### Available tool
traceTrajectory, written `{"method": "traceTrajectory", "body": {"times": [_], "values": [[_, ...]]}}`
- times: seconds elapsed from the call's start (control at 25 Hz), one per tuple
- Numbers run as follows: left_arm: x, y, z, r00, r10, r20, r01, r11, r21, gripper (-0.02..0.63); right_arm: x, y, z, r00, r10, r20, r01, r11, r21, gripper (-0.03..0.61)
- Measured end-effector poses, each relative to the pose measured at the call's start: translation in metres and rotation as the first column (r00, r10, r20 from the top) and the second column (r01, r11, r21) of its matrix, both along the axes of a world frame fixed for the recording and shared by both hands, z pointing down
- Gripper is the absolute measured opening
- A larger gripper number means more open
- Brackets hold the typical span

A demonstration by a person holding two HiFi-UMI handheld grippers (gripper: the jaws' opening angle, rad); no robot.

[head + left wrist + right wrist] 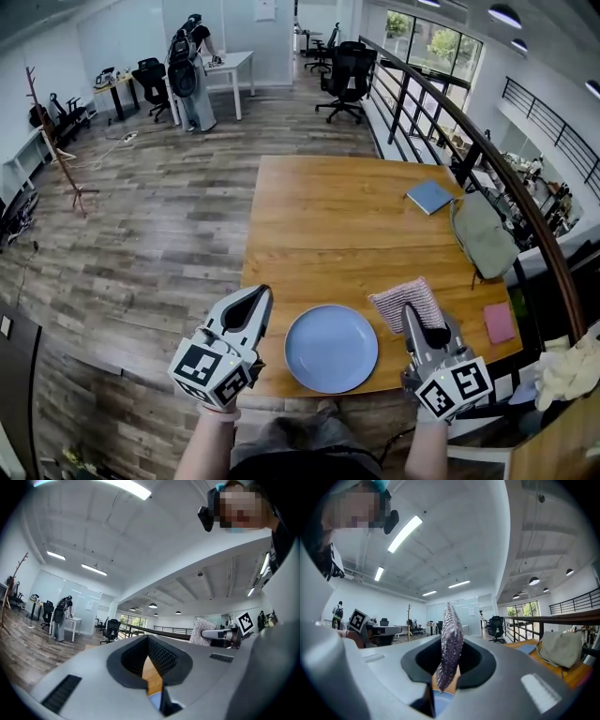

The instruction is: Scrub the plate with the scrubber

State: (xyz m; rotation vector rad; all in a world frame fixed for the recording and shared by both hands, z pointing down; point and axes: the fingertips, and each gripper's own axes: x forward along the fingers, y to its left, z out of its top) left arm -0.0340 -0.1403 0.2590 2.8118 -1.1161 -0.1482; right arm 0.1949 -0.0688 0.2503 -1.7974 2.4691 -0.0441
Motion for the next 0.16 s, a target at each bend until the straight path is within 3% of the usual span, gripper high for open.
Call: {"method": "traceTrajectory", "body": {"times": [0.16], "values": [[0.0031, -0.0111, 0.0033, 1.0, -0.006, -0.025, 0.006, 1.0, 0.002, -0.003, 0.003, -0.0098, 0.005, 1.0, 0.001, -0.006, -0.001, 1.0, 0.01, 0.07]]}}
